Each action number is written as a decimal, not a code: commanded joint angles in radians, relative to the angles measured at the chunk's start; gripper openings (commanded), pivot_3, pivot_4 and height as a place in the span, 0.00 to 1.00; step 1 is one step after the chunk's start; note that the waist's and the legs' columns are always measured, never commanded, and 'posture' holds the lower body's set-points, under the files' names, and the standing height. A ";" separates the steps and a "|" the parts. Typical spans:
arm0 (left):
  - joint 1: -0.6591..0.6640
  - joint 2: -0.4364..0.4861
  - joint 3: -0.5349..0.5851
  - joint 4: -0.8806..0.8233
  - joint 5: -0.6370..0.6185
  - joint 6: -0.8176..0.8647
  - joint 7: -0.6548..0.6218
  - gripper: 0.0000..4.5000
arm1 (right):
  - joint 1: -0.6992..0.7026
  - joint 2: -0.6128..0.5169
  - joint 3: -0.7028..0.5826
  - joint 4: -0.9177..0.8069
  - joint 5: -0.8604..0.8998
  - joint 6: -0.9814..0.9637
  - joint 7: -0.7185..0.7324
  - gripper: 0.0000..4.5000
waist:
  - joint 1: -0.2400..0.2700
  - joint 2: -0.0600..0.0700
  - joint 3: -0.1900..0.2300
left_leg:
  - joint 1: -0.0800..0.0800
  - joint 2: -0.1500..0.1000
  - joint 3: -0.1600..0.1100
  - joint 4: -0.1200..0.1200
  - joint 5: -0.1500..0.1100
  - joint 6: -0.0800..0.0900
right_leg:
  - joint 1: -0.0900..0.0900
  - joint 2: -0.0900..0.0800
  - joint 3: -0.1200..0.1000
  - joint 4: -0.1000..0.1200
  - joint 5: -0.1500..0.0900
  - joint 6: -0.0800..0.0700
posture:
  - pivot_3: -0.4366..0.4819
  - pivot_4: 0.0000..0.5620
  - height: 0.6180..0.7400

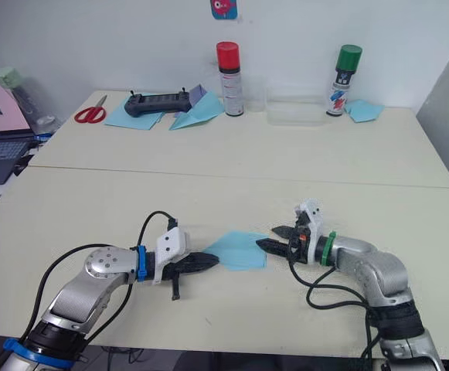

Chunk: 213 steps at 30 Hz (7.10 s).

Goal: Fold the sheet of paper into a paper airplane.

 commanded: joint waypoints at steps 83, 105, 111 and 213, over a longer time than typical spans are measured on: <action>-0.205 -0.049 -0.128 0.227 0.069 -0.019 -0.131 0.00 | -0.067 -0.056 0.182 -0.166 -0.231 -0.422 0.289 0.61 | 0.022 0.001 -0.001 | 0.001 -0.001 -0.001 0.002 0.000 0.000 | 0.003 -0.001 -0.001 -0.001 0.000 0.001 | 0.48 0.27 1.00; -0.201 -0.037 -0.137 0.224 0.086 -0.018 -0.139 0.00 | 0.135 -0.208 0.318 -0.115 -0.431 -0.424 0.238 0.00 | 0.025 0.003 -0.004 | 0.001 -0.002 -0.002 0.000 0.000 0.000 | 0.007 -0.002 -0.002 -0.012 0.001 0.003 | 0.48 0.27 1.00; -0.207 -0.043 -0.142 0.235 0.087 -0.026 -0.139 0.00 | 0.142 -0.129 0.129 -0.227 -0.210 -0.408 0.209 0.00 | 0.022 0.002 -0.005 | 0.001 -0.002 -0.002 -0.001 -0.001 0.001 | 0.009 -0.002 -0.002 -0.015 0.002 0.004 | 0.48 0.27 1.00; -0.205 -0.008 0.049 0.470 0.067 -0.178 -0.018 0.00 | 0.100 -0.051 0.355 -0.064 -0.479 -0.472 0.119 0.00 | -0.006 0.000 -0.010 | 0.012 0.001 0.002 -0.009 -0.001 0.001 | 0.012 -0.001 0.001 -0.015 -0.001 -0.004 | 0.48 0.27 1.00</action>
